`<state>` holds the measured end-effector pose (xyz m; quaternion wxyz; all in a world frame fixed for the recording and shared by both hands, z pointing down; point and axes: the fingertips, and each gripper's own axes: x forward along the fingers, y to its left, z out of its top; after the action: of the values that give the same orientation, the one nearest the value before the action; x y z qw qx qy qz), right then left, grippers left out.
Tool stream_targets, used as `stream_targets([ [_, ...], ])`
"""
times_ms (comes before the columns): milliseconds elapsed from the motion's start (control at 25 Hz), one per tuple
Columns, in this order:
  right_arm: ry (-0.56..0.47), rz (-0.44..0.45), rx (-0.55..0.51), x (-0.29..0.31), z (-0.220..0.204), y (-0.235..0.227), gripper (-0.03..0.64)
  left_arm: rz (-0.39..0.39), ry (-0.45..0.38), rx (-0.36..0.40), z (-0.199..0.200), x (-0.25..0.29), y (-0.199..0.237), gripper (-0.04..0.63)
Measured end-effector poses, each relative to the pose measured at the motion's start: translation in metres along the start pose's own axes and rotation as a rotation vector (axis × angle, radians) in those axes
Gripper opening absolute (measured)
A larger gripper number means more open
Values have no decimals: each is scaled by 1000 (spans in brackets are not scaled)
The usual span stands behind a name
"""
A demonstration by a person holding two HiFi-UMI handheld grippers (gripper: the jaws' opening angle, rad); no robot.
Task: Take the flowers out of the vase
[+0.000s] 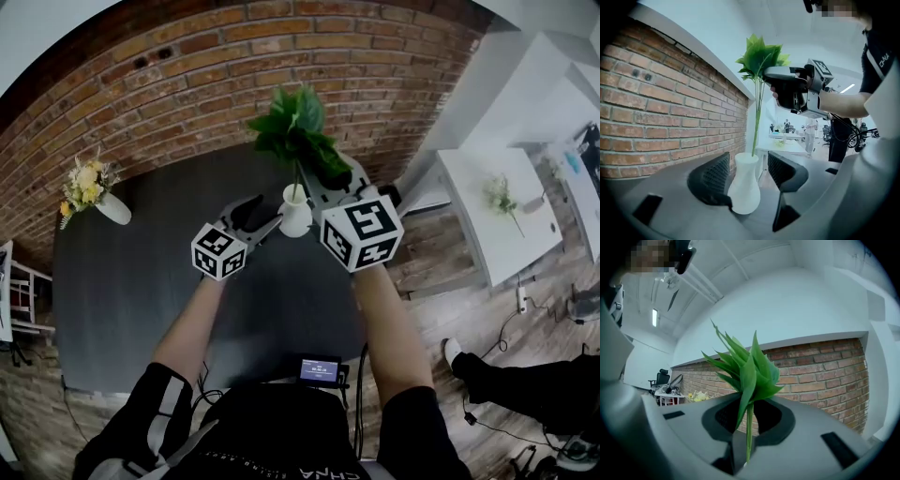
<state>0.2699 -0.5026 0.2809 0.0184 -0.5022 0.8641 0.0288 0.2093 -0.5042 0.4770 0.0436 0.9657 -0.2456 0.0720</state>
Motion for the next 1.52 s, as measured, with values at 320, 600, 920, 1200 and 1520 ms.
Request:
stream_targets([
  [320, -7, 40, 19, -27, 43, 27, 58, 15, -64, 9, 27, -24, -12, 255],
  [600, 121, 101, 76, -30, 8, 58, 58, 72, -103, -2, 31, -59, -3, 153],
  [920, 320, 154, 161, -14, -68, 91, 58, 116, -108, -25, 16, -98, 9, 3],
  [1200, 500, 160, 240, -2, -151, 106, 58, 109, -70, -49, -11, -115, 5, 3],
  [1520, 650, 171, 320, 7, -227, 122, 58, 116, -33, -103, -39, -126, 4, 3],
])
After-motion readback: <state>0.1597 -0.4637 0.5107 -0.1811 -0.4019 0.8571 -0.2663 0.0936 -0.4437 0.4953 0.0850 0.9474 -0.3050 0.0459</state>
